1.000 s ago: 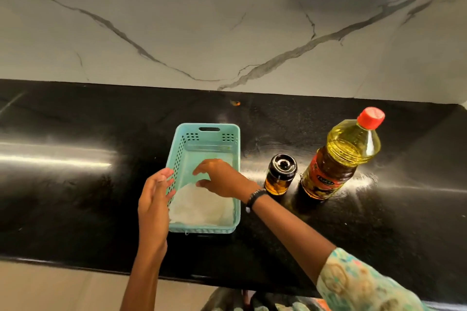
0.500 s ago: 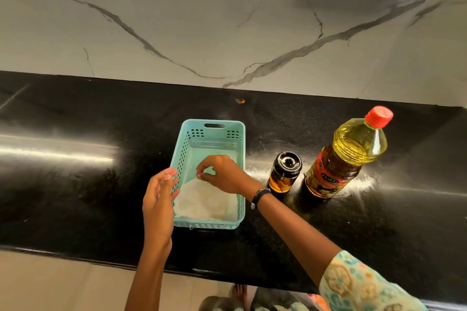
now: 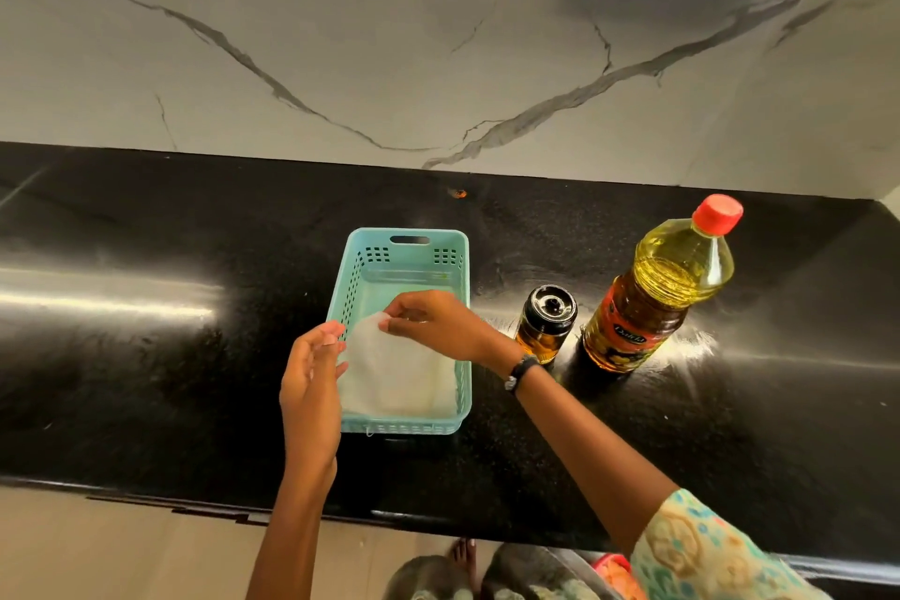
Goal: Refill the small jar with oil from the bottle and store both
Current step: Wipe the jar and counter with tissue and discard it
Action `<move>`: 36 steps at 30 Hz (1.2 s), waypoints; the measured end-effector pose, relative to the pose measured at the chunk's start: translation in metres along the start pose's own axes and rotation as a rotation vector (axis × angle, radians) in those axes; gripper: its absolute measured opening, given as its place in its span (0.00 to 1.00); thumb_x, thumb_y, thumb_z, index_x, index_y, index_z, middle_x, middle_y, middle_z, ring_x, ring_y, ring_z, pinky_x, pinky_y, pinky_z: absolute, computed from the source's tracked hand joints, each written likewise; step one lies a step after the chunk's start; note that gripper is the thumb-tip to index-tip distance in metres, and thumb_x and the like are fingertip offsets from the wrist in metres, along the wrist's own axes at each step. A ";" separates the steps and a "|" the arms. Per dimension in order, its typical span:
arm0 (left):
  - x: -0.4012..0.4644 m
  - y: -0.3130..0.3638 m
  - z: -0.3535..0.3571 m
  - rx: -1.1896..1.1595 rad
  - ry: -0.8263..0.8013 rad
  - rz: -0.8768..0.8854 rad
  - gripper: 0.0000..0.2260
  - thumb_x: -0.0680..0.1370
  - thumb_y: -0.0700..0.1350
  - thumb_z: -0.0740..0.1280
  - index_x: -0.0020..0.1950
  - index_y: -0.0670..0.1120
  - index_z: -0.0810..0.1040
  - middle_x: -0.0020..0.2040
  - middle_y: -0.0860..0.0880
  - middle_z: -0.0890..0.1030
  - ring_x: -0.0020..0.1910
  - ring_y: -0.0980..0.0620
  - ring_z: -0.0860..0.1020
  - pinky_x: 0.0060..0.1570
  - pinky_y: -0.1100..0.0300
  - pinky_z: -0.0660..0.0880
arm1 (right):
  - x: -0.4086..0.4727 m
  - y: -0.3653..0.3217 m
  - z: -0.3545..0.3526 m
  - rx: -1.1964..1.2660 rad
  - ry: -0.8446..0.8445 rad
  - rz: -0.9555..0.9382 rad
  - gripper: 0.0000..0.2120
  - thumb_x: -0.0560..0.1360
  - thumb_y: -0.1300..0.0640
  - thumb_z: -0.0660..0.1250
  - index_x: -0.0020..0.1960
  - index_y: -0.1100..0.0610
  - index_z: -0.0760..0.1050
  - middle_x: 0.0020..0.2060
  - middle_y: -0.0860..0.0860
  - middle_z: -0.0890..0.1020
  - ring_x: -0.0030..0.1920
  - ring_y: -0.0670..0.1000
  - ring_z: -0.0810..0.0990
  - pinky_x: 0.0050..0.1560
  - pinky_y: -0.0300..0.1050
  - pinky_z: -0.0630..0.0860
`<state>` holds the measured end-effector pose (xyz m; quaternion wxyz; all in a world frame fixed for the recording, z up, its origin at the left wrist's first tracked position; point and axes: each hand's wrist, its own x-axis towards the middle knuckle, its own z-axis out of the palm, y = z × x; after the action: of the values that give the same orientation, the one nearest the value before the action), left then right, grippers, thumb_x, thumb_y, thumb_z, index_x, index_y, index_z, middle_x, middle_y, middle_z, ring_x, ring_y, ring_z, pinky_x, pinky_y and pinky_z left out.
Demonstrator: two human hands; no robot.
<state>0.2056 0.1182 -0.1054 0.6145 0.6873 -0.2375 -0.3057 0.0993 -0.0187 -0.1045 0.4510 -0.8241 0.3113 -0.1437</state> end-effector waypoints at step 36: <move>0.011 0.020 -0.001 -0.132 -0.160 -0.204 0.16 0.73 0.39 0.70 0.61 0.46 0.74 0.53 0.45 0.82 0.46 0.50 0.82 0.35 0.62 0.79 | -0.015 0.006 0.010 0.203 0.451 0.114 0.07 0.79 0.54 0.63 0.49 0.57 0.77 0.42 0.46 0.80 0.39 0.40 0.76 0.37 0.29 0.71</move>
<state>0.2150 0.1089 -0.0869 0.6033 0.6394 -0.1939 -0.4354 0.0909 -0.0050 -0.1149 0.4579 -0.7027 0.4341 -0.3288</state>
